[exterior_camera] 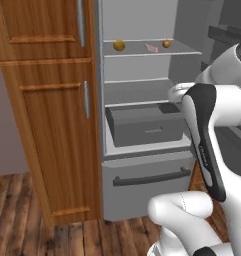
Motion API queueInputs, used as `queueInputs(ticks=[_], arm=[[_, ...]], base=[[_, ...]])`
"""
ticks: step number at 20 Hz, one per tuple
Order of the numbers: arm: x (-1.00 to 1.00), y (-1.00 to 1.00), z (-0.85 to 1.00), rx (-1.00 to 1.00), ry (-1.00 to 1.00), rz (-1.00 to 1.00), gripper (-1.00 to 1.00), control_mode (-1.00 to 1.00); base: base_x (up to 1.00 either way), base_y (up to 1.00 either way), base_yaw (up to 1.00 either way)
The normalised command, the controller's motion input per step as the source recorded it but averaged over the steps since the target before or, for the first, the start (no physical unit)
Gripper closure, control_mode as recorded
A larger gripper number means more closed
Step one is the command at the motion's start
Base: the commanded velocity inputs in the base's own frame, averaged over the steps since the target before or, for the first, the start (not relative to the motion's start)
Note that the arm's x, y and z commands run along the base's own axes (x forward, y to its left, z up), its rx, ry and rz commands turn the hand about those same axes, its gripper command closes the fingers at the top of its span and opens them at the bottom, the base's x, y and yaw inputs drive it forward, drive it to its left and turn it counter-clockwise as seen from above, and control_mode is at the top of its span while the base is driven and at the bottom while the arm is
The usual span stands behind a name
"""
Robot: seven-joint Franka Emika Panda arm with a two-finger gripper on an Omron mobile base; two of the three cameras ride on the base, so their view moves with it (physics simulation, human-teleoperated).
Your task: Open the fridge, remove the apple, squash, and steak, and place them on any counter.
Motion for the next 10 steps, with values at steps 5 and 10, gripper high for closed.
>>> queueInputs(ticks=[5,10], arm=[[0.0,0.0,0.0,0.0,0.0,0.0,-1.0,1.0],[0.0,0.0,0.0,0.0,0.0,0.0,-1.0,1.0]], base=[[0.32,-0.16,0.0],[0.85,0.0,0.0]])
